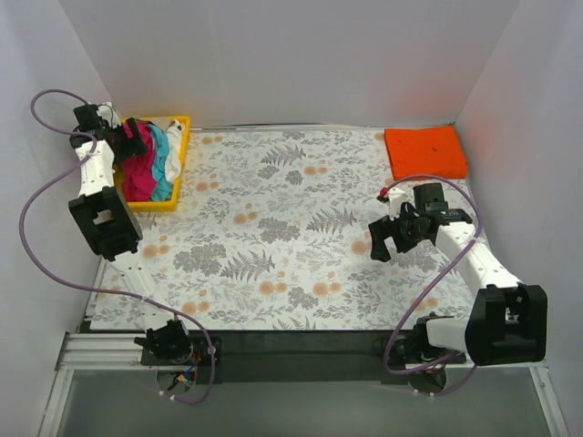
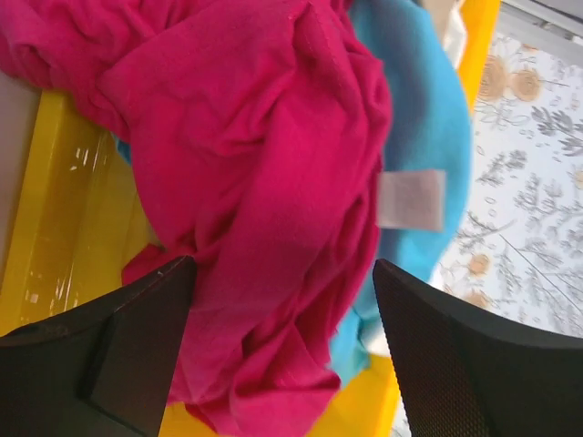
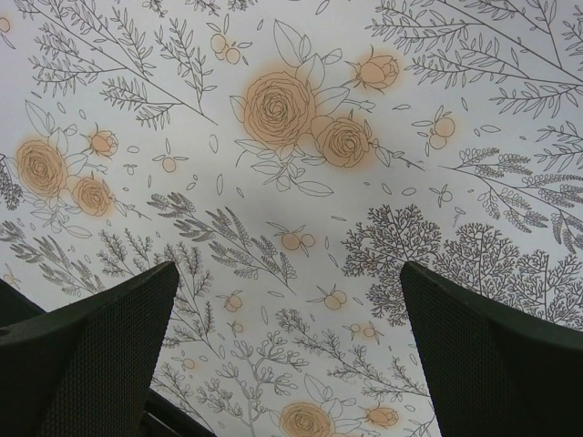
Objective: Fold and stack the t-shirts
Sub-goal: Grab the tshirt from the pile
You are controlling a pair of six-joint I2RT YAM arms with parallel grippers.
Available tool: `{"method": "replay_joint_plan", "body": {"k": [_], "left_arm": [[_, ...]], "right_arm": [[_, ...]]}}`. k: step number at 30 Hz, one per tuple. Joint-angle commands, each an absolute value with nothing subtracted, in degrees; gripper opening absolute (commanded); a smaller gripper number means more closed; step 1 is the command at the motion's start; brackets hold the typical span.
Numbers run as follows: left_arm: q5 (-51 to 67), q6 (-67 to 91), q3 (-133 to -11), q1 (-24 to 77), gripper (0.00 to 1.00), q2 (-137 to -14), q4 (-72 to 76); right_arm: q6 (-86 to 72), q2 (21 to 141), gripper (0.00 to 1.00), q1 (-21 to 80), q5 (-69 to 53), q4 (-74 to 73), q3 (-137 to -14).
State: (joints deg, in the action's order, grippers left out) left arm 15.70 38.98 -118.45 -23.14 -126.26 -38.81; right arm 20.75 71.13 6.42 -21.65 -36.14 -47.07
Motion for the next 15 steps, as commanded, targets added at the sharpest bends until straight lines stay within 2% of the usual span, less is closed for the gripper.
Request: {"method": "replay_joint_plan", "body": {"k": [1, 4, 6, 7, 9, 10, 13, 15], "left_arm": [[12.75, 37.70, -122.34, -22.94, 0.72, -128.05, -38.23], [12.31, 38.23, -124.10, -22.94, 0.70, -130.42, -38.50], [12.04, 38.23, -124.10, -23.03, 0.61, -130.78, -38.06], [12.13, 38.15, -124.28, -23.03, 0.51, -130.87, -38.06], [12.57, 38.14, -125.59, -23.12, 0.42, -130.87, -38.23], [12.66, 38.14, -126.64, -23.29, 0.34, -130.87, -38.41], [12.75, 38.84, -132.44, -23.64, 0.03, -130.52, -40.60], [11.34, 39.20, -134.99, -23.99, 0.00, -128.68, -40.43]], "right_arm": [[20.30, 71.63, 0.98, 6.59, -22.85, -35.51, -47.73], [20.30, 71.72, 0.98, 6.50, -22.41, -35.68, -47.64], [20.30, 71.63, 0.98, 6.59, -22.15, -35.60, -47.64], [20.39, 71.54, 0.98, 6.50, -22.15, -35.60, -47.64], [20.30, 71.37, 0.98, 6.59, -21.89, -35.60, -47.55], [20.22, 71.28, 0.98, 6.59, -21.80, -35.60, -47.46], [20.21, 70.67, 0.98, 6.59, -21.71, -35.77, -47.55], [20.13, 70.14, 0.98, 6.50, -21.80, -35.68, -47.72]]}}
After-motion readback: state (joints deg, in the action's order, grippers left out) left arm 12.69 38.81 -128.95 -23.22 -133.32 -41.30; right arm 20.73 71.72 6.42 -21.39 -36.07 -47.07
